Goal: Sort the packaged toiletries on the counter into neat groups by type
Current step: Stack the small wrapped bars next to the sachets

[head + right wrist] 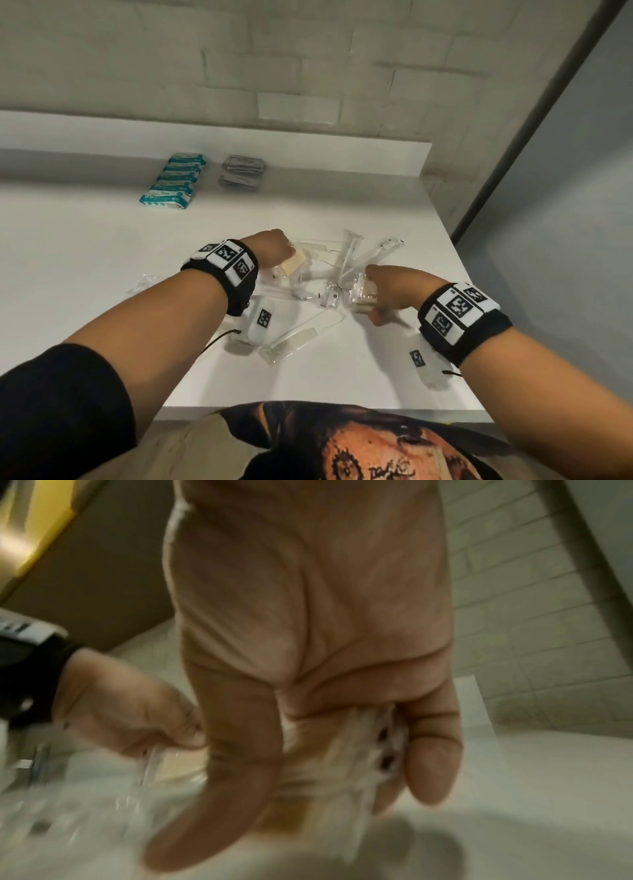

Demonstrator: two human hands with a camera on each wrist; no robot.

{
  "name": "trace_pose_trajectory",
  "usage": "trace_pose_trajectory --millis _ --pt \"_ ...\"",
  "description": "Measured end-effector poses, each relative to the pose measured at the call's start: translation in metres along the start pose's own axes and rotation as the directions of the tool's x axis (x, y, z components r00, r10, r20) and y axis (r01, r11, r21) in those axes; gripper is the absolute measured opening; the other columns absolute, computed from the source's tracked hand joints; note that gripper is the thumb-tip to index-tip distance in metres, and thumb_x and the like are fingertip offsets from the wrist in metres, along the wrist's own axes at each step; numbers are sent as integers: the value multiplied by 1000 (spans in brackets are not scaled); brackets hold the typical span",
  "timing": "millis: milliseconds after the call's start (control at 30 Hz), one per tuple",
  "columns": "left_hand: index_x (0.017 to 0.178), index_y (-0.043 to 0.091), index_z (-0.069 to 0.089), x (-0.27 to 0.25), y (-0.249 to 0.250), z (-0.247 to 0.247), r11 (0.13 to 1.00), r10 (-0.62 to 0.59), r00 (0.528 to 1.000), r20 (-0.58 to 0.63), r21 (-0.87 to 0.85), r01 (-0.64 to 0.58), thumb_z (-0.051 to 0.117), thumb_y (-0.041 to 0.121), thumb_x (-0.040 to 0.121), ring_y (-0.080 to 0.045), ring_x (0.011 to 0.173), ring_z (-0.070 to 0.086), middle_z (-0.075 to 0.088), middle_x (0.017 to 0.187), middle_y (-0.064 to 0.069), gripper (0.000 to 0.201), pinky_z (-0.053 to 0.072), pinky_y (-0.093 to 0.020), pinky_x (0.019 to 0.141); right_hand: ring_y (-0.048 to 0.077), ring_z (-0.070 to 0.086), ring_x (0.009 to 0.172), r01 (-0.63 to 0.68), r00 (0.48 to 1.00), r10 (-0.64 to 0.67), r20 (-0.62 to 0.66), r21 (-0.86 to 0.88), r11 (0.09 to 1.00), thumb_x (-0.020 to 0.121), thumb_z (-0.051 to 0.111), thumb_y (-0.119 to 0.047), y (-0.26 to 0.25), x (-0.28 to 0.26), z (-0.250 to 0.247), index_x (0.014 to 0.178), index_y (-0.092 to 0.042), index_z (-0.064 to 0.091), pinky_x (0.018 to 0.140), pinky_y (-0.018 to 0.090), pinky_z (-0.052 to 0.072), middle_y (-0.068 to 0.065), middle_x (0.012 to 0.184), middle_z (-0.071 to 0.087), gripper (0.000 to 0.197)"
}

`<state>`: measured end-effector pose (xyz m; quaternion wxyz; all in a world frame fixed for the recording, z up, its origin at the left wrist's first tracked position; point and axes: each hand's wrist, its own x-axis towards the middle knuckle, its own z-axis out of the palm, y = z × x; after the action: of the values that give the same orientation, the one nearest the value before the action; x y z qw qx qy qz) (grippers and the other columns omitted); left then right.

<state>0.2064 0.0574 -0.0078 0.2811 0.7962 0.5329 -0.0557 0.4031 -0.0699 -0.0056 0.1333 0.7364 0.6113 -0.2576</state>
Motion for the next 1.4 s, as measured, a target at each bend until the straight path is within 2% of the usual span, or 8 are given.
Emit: trace_pose_trajectory --millis 167,300,400,533,800,1100,1233,1400 --pt "129 8 52 -10 -2 -16 837 -42 949 -312 -530 -137 42 29 99 -25 102 55 56 124 -12 38 45 -32 83 16 53 84 291 955 -180 -234 636 715 91 64 -19 -15 -21 -43 124 -11 45 69 26 43 0 96 56 39" --pt "117 4 58 -30 8 -12 280 83 953 -292 -911 -303 43 27 99 -37 106 60 64 115 -19 32 49 -45 89 17 55 75 423 902 -195 -385 877 227 95 49 2 -54 -11 -53 117 -12 49 63 28 47 5 92 58 27" --pt "127 1 56 -48 9 -10 -26 214 946 -243 -970 -243 41 24 101 -38 110 58 60 123 -25 38 42 -54 101 21 62 73 447 894 -118 -433 882 148 89 57 5 -81 0 -51 110 -8 53 64 32 51 9 90 64 25" --pt "137 4 44 -55 -17 -23 -55 294 942 -162 -987 -152 60 14 84 -39 105 56 56 118 -22 56 41 -57 100 20 64 66 453 891 -68 -449 889 68 80 69 4 -106 5 -51 87 -8 57 59 30 52 8 79 66 18" --pt "127 -2 53 -51 -67 -53 -65 320 935 -149 -989 -135 58 3 84 -31 95 70 67 107 -18 43 54 -43 90 4 55 49 515 840 39 -540 819 254 75 79 -6 -156 24 -65 85 -6 57 47 17 41 4 69 59 24" --pt "119 -1 62 -37 -108 -64 -97 211 973 -98 -992 -79 69 16 82 -25 91 68 67 109 -17 42 55 -35 86 12 54 53 494 866 43 -498 865 83 77 74 -1 -188 40 -64 67 -10 57 51 22 43 4 64 61 21" --pt "112 6 61 -33 -126 -71 -78 125 991 39 -996 49 56 35 92 -18 70 66 68 98 -13 35 58 -29 62 -1 52 59 706 642 149 -752 656 266 71 77 4 -198 49 -64 62 -14 58 61 13 42 -4 69 55 28" --pt "112 8 64 -28 -151 -76 -120 177 984 11 -992 33 64 17 86 -19 73 69 70 92 -8 28 57 -32 67 20 54 88 670 356 -254 -899 56 740 74 77 -11 -208 68 -49 77 -17 75 77 32 47 -4 87 49 7"
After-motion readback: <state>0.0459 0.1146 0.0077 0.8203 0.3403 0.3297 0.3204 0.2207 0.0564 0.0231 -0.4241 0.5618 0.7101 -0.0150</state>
